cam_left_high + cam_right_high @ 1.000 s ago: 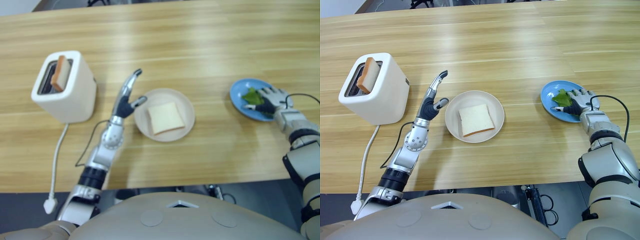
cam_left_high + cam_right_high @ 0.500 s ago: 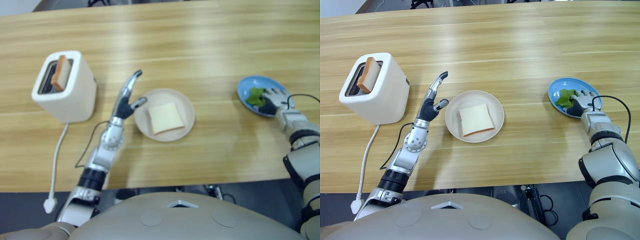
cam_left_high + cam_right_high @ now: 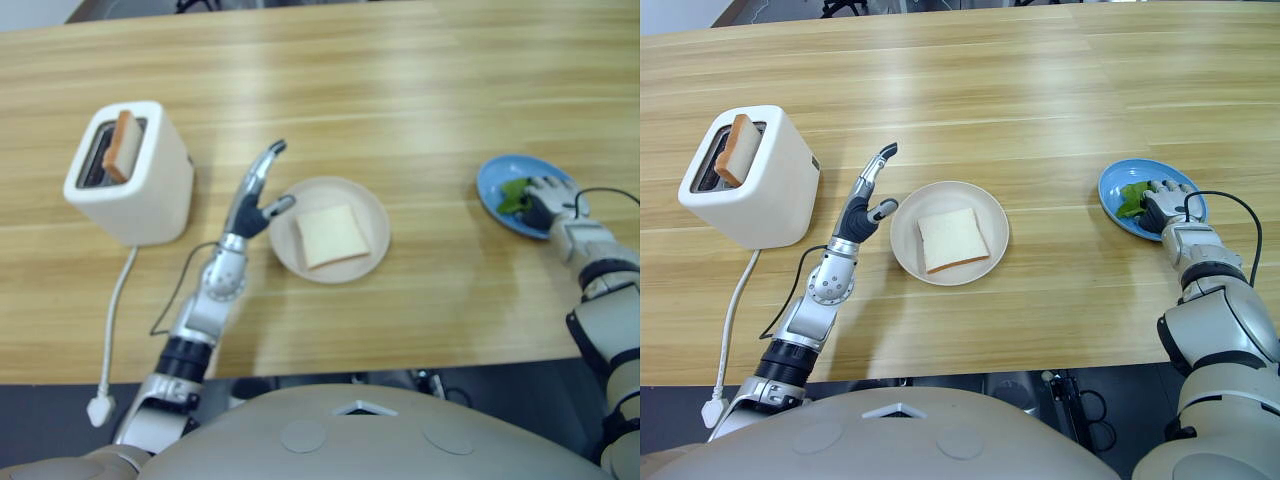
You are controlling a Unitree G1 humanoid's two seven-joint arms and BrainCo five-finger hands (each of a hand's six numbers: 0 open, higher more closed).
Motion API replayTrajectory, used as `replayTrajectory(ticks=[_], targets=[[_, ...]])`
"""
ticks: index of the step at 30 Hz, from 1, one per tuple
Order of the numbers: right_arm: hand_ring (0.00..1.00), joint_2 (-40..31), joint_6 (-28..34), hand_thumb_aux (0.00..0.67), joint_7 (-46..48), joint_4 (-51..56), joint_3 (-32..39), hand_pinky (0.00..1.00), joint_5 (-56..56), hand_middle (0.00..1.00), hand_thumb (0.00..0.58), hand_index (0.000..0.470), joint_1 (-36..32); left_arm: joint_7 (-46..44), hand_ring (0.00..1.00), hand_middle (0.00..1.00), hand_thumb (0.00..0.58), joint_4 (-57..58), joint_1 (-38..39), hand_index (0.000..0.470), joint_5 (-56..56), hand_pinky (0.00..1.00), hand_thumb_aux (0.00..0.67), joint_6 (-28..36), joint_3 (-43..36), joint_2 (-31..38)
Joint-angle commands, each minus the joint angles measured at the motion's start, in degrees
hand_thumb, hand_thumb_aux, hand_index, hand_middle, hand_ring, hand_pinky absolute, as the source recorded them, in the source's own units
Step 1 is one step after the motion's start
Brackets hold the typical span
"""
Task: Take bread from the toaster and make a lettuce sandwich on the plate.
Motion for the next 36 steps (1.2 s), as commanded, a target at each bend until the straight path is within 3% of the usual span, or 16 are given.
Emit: replayTrajectory(ticks=[1, 2, 9, 15, 22, 28, 36], targets=[[0.0, -0.43, -1.28, 0.602, -0.55, -0.44, -0.24, 0.0, 1.17, 0.0, 0.574, 0.413, -0.22, -0.17, 0.0, 0.0, 0.0, -0.17, 0.63, 0.0, 0.25, 0.0, 0.0, 0.71, -0.13, -0.12], [1.0, -0.64, -1.57, 0.67, -0.92, -0.68, -0.52, 1.0, 1.42, 1.0, 0.58, 0.46, -0.42, -0.17, 0.0, 0.0, 0.0, -0.1, 0.64, 0.0, 0.23, 0.0, 0.0, 0.68, -0.13, -0.12], [1.0, -4.41, -3.89, 0.67, -6.64, -4.47, -1.88, 1.0, 2.8, 1.0, 0.58, 0.46, -0.81, -0.14, 0.0, 0.0, 0.0, -0.11, 0.74, 0.0, 0.24, 0.0, 0.0, 0.63, -0.14, -0.31], [1.0, -8.54, -5.76, 0.67, -8.9, -15.12, -4.27, 1.0, 3.92, 1.0, 0.58, 0.46, 0.21, 0.0, 0.0, 0.0, 0.0, -0.02, 0.84, 0.0, 0.22, 0.0, 0.0, 0.56, -0.04, -0.39], [1.0, -10.43, 0.09, 0.67, -2.8, -49.38, -11.63, 1.0, 5.36, 1.0, 0.58, 0.46, 11.87, 0.16, 0.0, 0.0, 0.0, 0.47, 0.68, 0.0, 0.1, 0.0, 0.0, 0.28, 0.11, -0.54], [1.0, -1.5, 4.81, 0.67, 5.45, -73.34, -12.76, 1.0, 4.99, 1.0, 0.58, 0.46, 17.94, 0.27, 0.0, 0.0, 0.0, 1.37, -0.12, 0.0, -1.21, 0.0, 0.0, 0.08, 1.28, -0.45], [1.0, 14.95, 3.93, 0.67, 11.81, -77.53, -4.17, 1.0, 1.24, 1.0, 0.58, 0.46, 18.4, -0.15, 0.0, 0.0, 0.0, 1.76, -1.76, 0.0, -3.68, 0.0, 0.0, -0.02, 4.76, 1.1]])
